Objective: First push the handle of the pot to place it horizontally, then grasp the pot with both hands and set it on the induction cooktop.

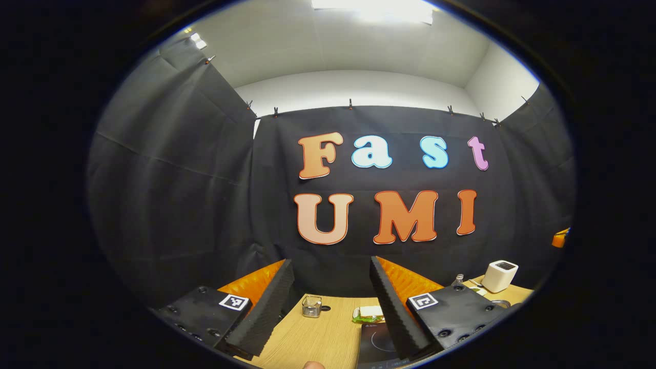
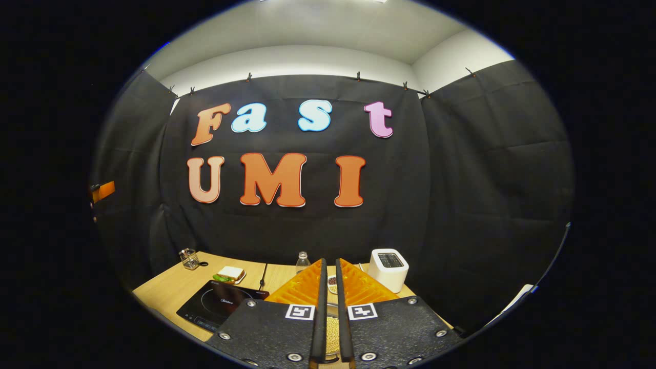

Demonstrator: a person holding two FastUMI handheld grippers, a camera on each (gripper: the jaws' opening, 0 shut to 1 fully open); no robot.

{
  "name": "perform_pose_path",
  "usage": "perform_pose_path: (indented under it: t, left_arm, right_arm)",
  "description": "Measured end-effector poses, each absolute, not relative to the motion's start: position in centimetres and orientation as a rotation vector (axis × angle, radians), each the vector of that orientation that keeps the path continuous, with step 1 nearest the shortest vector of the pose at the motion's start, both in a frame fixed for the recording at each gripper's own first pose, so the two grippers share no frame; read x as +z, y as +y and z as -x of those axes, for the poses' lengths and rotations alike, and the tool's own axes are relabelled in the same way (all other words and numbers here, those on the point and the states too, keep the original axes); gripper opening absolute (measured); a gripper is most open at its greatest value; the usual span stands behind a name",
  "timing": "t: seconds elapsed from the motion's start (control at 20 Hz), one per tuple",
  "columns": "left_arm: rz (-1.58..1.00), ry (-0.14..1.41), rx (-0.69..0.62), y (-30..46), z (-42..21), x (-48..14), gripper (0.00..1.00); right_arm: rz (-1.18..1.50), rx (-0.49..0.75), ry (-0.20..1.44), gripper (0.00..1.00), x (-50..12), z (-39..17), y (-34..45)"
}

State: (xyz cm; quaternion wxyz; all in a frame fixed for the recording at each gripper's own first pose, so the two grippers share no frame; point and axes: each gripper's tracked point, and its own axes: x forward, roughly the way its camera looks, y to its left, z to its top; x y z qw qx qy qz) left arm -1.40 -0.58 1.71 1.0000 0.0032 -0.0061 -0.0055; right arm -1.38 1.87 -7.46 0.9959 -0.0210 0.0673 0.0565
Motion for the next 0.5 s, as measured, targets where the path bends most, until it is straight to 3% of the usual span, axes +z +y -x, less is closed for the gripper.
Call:
perform_pose_path:
  t: [0.05,0.1,0.2,0.5]
  left_arm:
    - [-0.005,-0.010,-0.015,-0.7,1.4,1.7,0.98]
    - [-0.005,-0.009,-0.018,-0.8,1.4,1.6,0.98]
    - [-0.006,-0.007,-0.020,-0.9,1.3,1.6,0.98]
    - [-0.013,-0.014,-0.016,-0.9,1.2,1.6,0.98]
  right_arm:
    - [0.035,0.120,0.149,0.12,-8.1,1.4,2.1]
    - [0.032,0.122,0.163,0.04,-8.9,1.7,2.1]
    - [0.035,0.122,0.185,0.00,-10.3,1.8,2.3]
    - [0.047,0.194,0.308,0.00,-15.9,3.6,4.6]
